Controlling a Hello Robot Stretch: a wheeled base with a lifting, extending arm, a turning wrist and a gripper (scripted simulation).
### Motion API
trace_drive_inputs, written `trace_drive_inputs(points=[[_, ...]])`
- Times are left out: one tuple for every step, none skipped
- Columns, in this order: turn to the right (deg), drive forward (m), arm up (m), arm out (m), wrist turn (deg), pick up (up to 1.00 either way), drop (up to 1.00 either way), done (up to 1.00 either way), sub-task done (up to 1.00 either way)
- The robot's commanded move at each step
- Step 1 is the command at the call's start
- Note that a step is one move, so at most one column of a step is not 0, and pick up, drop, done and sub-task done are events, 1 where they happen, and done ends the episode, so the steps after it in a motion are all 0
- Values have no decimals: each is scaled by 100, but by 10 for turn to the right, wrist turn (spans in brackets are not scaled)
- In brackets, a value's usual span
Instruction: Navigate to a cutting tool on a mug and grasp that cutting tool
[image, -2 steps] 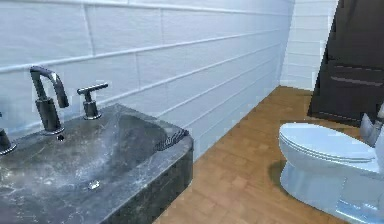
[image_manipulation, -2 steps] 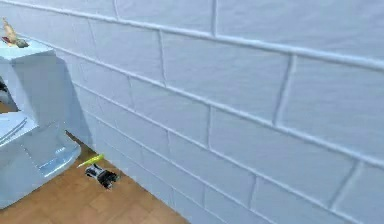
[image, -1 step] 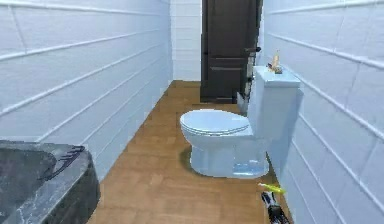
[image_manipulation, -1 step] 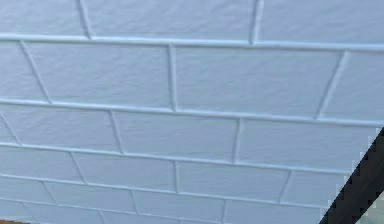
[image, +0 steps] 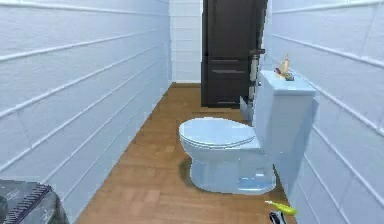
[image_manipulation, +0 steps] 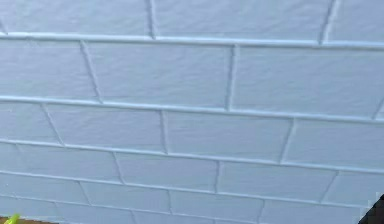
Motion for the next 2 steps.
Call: trace_drive_inputs(points=[[240,0,0,0,0,0,0,0,0],[0,45,0,0,0,0,0,0,0]])
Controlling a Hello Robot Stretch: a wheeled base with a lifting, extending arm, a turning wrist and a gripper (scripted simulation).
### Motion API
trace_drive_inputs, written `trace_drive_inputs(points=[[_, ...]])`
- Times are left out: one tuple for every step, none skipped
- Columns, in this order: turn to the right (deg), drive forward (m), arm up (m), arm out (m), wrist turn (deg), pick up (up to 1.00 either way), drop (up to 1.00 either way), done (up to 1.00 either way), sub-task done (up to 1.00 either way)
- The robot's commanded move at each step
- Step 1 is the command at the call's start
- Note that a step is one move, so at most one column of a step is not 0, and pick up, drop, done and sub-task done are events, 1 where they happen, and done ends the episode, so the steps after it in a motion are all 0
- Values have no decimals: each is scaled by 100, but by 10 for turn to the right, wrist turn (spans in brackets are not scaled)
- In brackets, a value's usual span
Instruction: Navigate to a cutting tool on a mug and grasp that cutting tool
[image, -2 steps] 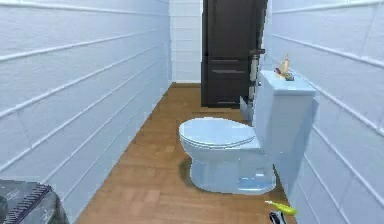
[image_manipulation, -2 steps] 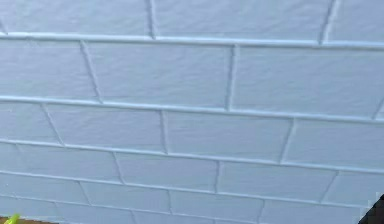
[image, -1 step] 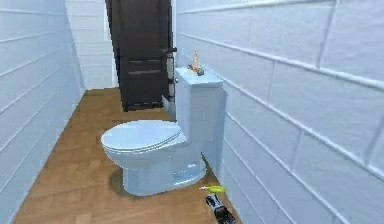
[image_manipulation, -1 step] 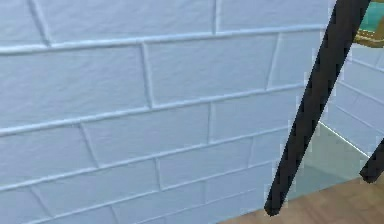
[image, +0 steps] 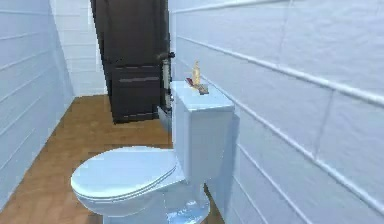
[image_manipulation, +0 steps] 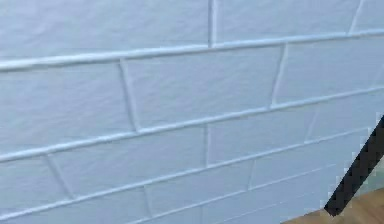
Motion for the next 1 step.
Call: trace_drive_inputs(points=[[-450,0,0,0,0,0,0,0,0]])
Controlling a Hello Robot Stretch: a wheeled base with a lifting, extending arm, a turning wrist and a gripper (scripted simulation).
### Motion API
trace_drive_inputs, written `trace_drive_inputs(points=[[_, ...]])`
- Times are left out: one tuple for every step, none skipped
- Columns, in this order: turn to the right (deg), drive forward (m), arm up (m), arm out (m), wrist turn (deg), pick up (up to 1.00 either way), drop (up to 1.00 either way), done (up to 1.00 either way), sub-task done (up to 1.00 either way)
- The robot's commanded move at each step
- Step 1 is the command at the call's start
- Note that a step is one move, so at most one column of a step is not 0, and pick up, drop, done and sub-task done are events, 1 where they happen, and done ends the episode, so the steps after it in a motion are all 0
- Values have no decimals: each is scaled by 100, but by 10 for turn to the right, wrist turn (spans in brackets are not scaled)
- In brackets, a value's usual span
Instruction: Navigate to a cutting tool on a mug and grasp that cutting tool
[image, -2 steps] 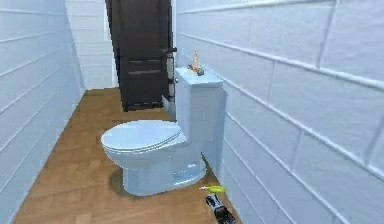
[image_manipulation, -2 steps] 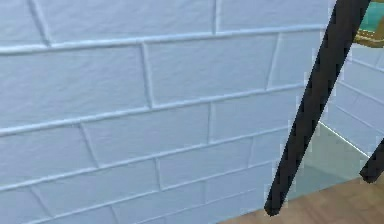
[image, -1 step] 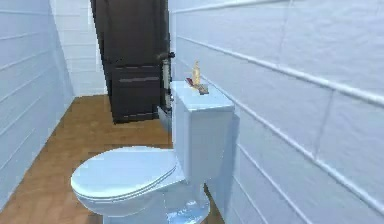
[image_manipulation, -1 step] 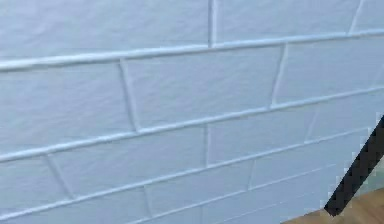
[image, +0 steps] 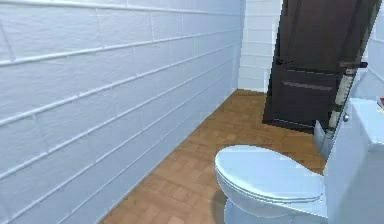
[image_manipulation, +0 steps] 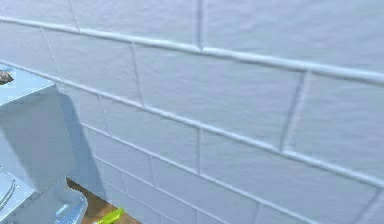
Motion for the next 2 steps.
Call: trace_drive_inputs(points=[[-60,0,0,0,0,0,0,0,0],[0,95,0,0,0,0,0,0,0]])
